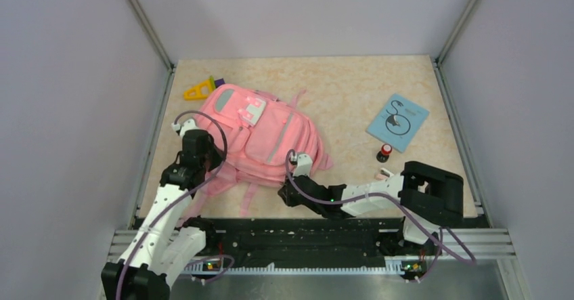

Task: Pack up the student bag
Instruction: Zip the student bag at the center of the board.

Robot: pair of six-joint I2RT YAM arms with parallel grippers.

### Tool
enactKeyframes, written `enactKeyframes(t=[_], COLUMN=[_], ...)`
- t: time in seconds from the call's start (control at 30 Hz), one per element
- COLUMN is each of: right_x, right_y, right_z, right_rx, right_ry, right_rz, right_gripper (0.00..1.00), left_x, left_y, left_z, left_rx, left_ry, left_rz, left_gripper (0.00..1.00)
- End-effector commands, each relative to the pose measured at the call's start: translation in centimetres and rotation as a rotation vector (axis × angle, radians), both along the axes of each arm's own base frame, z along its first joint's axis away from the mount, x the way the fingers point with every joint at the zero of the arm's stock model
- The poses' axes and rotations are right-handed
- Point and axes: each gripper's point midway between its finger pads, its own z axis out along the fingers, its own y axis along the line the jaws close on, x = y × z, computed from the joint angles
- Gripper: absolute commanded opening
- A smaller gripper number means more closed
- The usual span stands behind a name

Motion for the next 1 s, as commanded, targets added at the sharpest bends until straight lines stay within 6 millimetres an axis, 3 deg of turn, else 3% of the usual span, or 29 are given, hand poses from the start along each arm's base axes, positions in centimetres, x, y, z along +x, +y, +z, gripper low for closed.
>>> enactKeyframes(t=[0.0, 0.27, 0.43, 0.53, 0.57, 0.7, 0.77, 0.87, 0.97], right_x=[0.6, 1.8, 3.4, 3.7, 3.7, 3.1, 2.8, 2.3, 2.0], right_y=[-1.8, -4.6, -6.6, -6.8, -6.7, -6.1, -5.9, -5.9, -6.1], right_z=[1.5, 2.6, 3.4, 3.9, 4.2, 5.3, 5.8, 6.4, 6.7], right_rx=[0.037, 0.03, 0.039, 0.079, 0.094, 0.124, 0.129, 0.154, 0.17], right_ry=[-0.017, -0.045, -0.042, -0.028, -0.029, -0.03, -0.028, -0.014, -0.002], right_rz=[-0.052, -0.077, -0.065, 0.004, 0.036, 0.157, 0.201, 0.244, 0.267], right_gripper=[0.0, 0.0, 0.0, 0.0, 0.0, 0.0, 0.0, 0.0, 0.0], left_x=[2.7, 3.5, 3.2, 2.7, 2.5, 1.9, 1.4, 0.5, -0.9], left_y=[1.6, 2.6, 3.4, 3.5, 3.3, 2.3, 0.9, -3.3, -8.4], left_z=[4.2, 5.3, 6.2, 6.9, 7.2, 9.1, 10.2, 11.6, 11.2], left_rx=[0.048, 0.076, 0.091, 0.131, 0.137, 0.168, 0.191, 0.224, 0.186], left_ry=[-0.119, -0.111, -0.15, -0.152, -0.156, -0.212, -0.262, -0.349, -0.395], left_rz=[0.005, 0.014, 0.05, 0.016, -0.003, -0.071, -0.14, -0.336, -0.561], left_gripper=[0.0, 0.0, 0.0, 0.0, 0.03, 0.53, 0.75, 0.79, 0.79])
